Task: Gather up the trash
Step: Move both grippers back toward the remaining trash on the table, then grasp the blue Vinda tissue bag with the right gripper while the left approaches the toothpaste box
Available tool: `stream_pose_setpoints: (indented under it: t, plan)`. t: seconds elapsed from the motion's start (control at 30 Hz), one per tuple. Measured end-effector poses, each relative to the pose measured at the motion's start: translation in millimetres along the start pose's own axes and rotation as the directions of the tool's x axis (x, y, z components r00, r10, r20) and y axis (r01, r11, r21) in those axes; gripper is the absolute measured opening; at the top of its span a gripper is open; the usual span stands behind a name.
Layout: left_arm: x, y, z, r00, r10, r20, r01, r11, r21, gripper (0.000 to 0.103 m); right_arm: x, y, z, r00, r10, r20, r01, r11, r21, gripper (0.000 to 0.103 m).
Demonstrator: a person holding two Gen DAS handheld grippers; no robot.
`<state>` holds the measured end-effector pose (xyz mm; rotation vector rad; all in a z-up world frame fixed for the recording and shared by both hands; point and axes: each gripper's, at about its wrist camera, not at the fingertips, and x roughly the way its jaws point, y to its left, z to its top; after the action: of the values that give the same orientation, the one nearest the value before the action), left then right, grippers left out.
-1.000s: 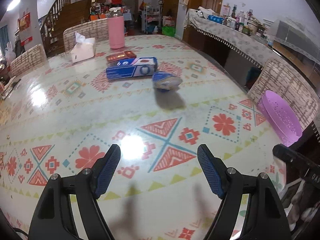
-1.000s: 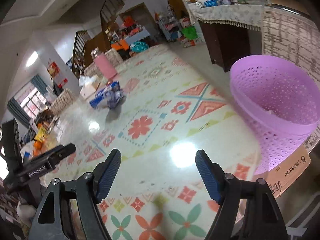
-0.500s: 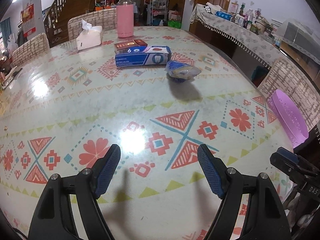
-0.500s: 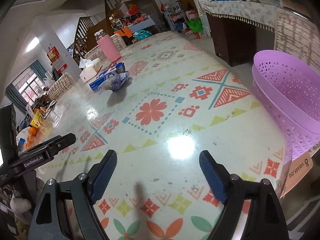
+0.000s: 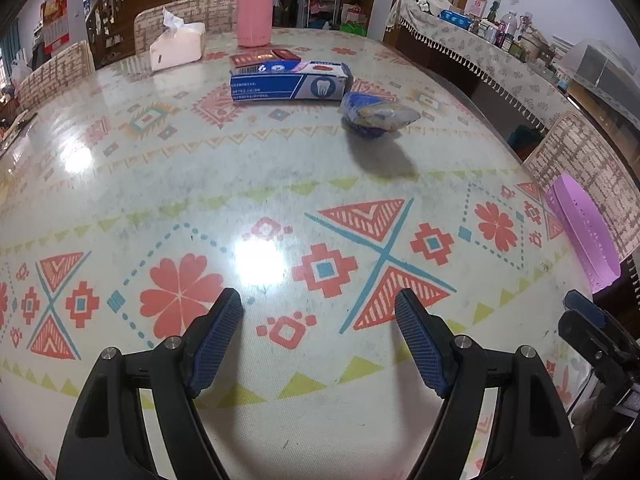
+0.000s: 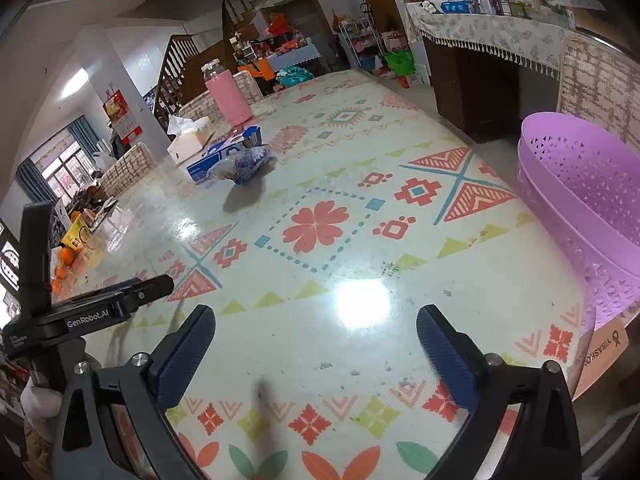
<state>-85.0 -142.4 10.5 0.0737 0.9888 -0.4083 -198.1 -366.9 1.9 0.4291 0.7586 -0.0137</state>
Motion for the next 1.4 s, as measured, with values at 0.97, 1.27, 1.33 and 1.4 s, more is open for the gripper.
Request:
stream_pose_setpoints:
  t: [0.97, 1.27, 1.33, 1.4]
  plan:
    - [-13.4, 34.5, 7.0, 0.995, -0.103, -0.003, 0.103, 0.994, 0.023, 0.103, 32.0, -5.7, 42.4, 0.965, 0.229, -0.131, -0.217, 0.971, 0.104, 0.098]
    - [-39.4, 97.9, 24.0, 0.997, -0.005, 0.076, 0.014, 0.993, -0.121, 0.103, 105.4, 52.8, 122.2, 0.98, 0.183, -0.082, -0.183, 0.983, 0.01, 0.093]
    - [-38.7, 103.8, 31.5, 0.997, 0.014, 0.076, -0.004, 0.992, -0.128, 0.103, 125.3, 68.5, 132.8, 0.987, 0.141, -0.079, -0.144, 0.989, -0.025, 0.092]
    - [-37.1, 108.8, 43.2, 0.997, 0.026, 0.076, -0.017, 0.992, -0.126, 0.103, 145.4, 82.8, 136.7, 0.994, 0.075, -0.083, -0.081, 0.994, -0.074, 0.089]
